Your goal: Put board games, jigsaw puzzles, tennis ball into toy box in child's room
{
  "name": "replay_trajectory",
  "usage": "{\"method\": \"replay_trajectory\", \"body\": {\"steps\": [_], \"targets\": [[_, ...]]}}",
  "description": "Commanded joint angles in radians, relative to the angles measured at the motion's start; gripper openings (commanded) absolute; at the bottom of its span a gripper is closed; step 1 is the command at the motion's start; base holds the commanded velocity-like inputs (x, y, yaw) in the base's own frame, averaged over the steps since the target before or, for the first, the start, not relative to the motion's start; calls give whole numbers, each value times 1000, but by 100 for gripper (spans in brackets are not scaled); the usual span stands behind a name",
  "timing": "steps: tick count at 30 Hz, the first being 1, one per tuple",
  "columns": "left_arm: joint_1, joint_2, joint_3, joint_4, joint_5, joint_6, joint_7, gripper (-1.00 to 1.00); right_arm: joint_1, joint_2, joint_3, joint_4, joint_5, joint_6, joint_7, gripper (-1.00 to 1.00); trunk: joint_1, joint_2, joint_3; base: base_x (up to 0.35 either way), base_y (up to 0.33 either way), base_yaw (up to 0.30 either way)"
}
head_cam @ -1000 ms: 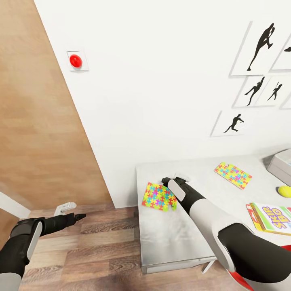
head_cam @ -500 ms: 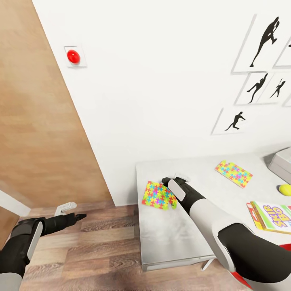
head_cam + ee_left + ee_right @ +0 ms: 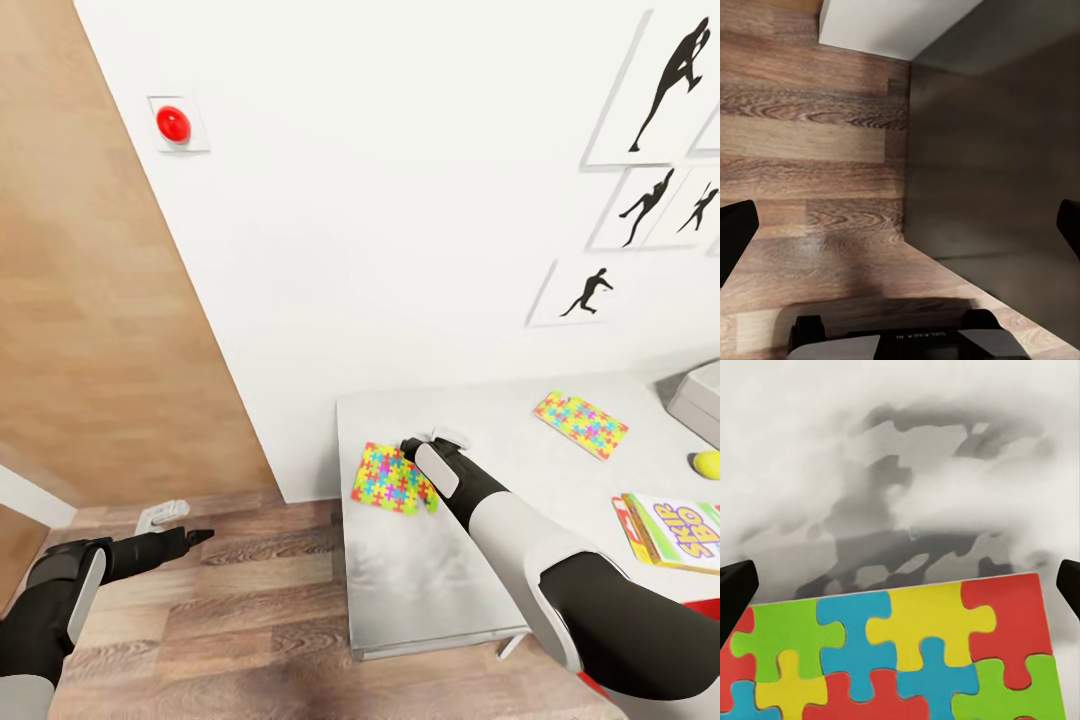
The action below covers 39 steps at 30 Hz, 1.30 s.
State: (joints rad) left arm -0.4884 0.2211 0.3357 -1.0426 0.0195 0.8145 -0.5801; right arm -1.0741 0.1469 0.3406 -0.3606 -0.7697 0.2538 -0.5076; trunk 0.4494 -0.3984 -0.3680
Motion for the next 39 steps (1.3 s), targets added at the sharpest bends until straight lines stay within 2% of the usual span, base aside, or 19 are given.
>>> {"method": "replay_trajectory", "body": {"steps": [1, 10, 39], "targets": [[-1, 0, 2, -1, 2, 6, -3, 100, 0, -1, 9, 0, -17, 6, -8, 100, 1, -2, -4, 0, 0, 0], [-1, -4, 2, -1, 0, -27, -3, 100, 0, 0, 9, 0, -17, 5, -8, 100, 1, -2, -13, 0, 0, 0], [-1, -5, 2, 0, 0, -29, -3, 100, 0, 2, 9, 0, -17, 5, -8, 100, 1, -2, -13, -10, 13, 0]]}}
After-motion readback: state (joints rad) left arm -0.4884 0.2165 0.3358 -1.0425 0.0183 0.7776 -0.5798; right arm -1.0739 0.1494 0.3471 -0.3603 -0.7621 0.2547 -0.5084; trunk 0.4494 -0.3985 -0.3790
